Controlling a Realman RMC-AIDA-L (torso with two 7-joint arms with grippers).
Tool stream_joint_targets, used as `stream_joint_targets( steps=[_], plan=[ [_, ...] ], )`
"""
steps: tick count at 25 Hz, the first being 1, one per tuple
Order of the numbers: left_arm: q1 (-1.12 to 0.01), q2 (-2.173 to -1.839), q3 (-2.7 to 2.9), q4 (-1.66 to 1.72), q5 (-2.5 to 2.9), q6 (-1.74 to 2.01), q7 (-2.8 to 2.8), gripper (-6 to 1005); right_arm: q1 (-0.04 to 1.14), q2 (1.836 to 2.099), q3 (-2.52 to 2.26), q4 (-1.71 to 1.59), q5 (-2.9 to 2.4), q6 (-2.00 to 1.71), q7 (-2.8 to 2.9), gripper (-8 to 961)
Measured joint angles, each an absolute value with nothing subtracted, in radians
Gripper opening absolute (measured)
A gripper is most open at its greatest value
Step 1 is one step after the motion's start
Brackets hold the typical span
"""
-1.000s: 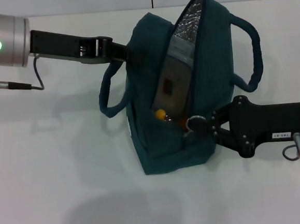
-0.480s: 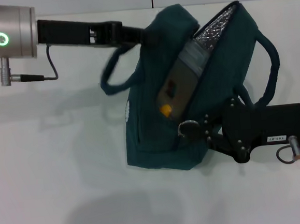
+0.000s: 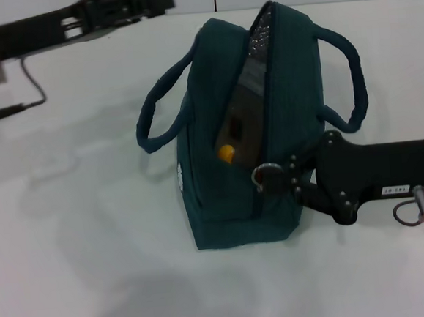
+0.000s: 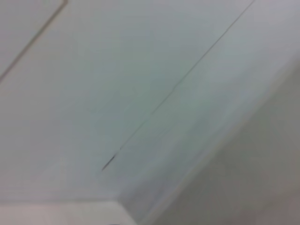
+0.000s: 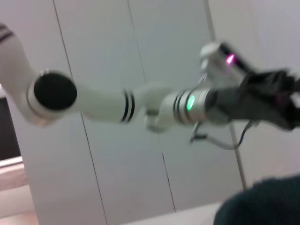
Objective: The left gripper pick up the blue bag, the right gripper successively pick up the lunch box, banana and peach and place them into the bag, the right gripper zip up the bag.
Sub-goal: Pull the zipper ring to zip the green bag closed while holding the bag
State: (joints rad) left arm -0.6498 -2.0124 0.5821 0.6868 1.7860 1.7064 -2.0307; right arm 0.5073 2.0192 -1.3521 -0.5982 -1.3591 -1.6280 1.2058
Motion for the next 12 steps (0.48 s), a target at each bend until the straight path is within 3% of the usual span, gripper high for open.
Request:
stream_joint_targets(
  steps=[5,12],
  plan=[
    [-0.501,-2.025,0.577,0.661,1.672,1.802,-1.803,503,0.53,2.015,-1.351,-0.604,-1.293,-1.64,1.208,24],
    [-0.36,-2.047,0.582,0.426,1.64,1.832,-1.346,505,0.56,2.015,-1.29,-0.593,-1.229,-1.618,1.253,26]
  ],
)
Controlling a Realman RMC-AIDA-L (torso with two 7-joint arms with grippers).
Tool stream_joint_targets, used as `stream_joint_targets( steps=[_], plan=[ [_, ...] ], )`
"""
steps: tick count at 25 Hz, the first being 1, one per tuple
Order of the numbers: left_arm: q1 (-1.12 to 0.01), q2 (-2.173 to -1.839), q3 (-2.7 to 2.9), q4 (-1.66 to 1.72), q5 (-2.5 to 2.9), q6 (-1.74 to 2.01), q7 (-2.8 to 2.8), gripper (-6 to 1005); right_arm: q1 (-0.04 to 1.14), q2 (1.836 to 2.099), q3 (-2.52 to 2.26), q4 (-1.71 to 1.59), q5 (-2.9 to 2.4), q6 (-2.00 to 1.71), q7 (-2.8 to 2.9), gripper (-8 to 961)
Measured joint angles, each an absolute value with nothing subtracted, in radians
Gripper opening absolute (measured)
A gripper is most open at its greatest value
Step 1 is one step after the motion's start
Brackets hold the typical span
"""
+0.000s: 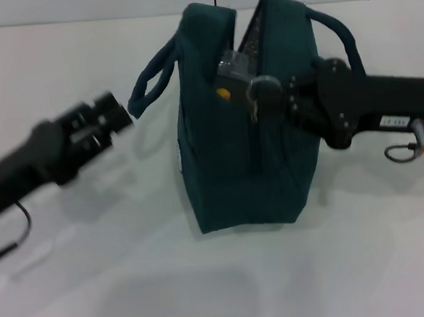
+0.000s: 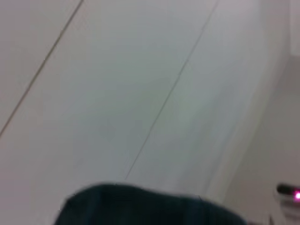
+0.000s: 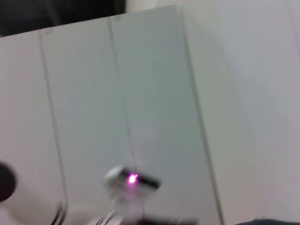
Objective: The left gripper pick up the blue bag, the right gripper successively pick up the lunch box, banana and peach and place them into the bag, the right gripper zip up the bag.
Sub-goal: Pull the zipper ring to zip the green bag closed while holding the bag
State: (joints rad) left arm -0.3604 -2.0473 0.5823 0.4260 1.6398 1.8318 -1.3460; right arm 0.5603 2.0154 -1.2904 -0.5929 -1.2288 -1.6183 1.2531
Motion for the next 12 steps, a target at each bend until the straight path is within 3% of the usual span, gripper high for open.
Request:
stream_joint_targets(
  steps=[5,12],
  plan=[
    [-0.31,-2.081,0.583,0.372,1.674,1.821,-1.204,504,0.632,2.018,-1.263,-0.544,-1.224,-1.592,1.283,28],
    [-0.346,-2.088,0.591,0.25,1.674,1.746,-1.112,503,0.715,2.022,-1.268,-0.497,-1.204,-1.553,1.284,30]
  ],
)
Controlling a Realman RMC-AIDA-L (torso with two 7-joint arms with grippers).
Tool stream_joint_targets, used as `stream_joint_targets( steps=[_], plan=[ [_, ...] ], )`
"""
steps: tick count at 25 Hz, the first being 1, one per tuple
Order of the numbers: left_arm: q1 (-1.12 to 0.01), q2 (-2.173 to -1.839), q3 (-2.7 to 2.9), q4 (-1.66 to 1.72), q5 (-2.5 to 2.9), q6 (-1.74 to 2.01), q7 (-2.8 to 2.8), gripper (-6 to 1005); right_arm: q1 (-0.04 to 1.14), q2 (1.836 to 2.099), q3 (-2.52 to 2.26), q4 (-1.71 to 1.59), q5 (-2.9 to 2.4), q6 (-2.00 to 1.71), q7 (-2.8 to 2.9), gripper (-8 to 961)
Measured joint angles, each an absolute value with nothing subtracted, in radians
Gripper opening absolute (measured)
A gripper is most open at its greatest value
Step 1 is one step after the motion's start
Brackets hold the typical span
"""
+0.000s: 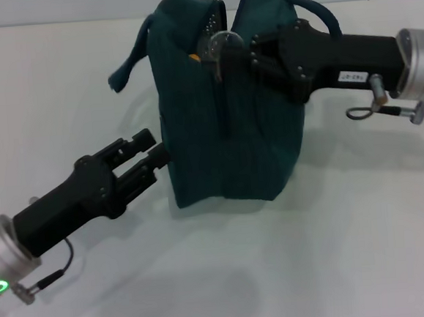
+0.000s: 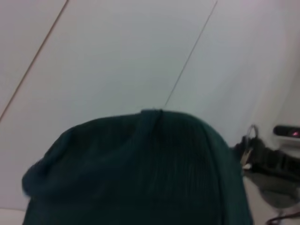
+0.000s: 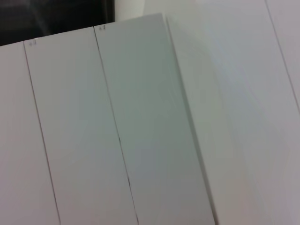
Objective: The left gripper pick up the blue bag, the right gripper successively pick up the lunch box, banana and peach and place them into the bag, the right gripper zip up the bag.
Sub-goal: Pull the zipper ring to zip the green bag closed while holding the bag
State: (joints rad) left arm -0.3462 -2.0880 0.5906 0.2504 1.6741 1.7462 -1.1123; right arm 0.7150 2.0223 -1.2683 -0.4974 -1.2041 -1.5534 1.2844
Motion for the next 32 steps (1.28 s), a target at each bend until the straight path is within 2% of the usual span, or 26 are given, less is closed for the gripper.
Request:
stream_joint_targets(
  steps=[4,16,19,32],
  plan=[
    [-0.392,-2.093,0.585,0.153,1.641,1.637,-1.028,503,0.736,2.026,-1.278,-0.461,-1.185,-1.556,1.281,31],
    [-0.439,-2.095,0.591,0.104,1.63,1.574,-0.957,501,0.727,2.024,-1.316,-0.441,-1.122,-1.527,1.242,35],
    [-0.442,-2.094,0.592,0.101,1.635,1.575,-0.928,312,0.725,2.023,-1.315,-0.44,-1.121,-1.5,1.239,36],
    [-0.46,-2.102,0.585,0.027,1.628,1.578,-0.763,147,0.712,2.026,-1.313,-0.44,-1.04,-1.449,1.243,39]
  ],
)
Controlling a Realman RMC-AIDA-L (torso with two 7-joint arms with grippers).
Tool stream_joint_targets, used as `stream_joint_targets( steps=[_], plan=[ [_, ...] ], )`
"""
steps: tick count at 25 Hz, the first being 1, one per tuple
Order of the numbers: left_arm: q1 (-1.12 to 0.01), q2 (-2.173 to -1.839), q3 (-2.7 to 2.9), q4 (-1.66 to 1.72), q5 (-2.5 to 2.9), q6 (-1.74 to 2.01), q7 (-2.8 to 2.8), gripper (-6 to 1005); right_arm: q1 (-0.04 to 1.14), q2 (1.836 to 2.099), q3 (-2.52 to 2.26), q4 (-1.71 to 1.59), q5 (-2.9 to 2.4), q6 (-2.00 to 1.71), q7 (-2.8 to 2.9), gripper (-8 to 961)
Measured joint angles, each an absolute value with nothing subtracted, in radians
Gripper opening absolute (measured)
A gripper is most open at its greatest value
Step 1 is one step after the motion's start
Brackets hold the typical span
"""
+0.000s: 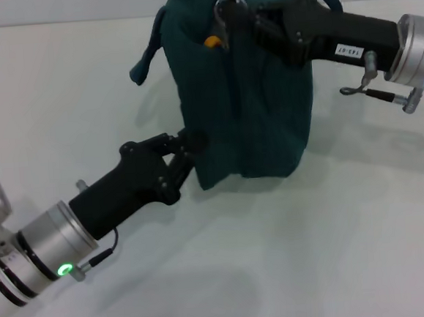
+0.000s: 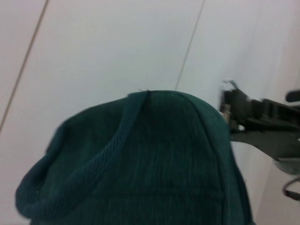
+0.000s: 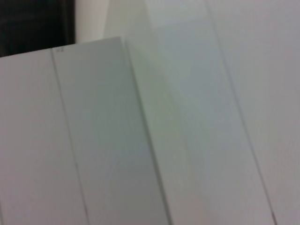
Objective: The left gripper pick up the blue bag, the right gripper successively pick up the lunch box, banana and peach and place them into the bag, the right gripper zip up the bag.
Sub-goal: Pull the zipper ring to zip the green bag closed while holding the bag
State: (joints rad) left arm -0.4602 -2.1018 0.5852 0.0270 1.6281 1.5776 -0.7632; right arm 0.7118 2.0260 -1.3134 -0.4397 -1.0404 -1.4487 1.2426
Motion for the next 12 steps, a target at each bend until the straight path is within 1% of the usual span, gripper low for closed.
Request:
stream_joint_targets(
  steps=[9,12],
  plan=[
    [-0.471,-2.103,0.592,-0.018,1.632,1.573,-0.668,78,0.704,2.027,-1.316,-0.44,-0.996,-1.413,1.246,42],
    [-0.465,-2.103,0.598,-0.019,1.641,1.57,-0.645,71,0.702,2.026,-1.314,-0.436,-0.972,-1.411,1.246,43]
  ],
)
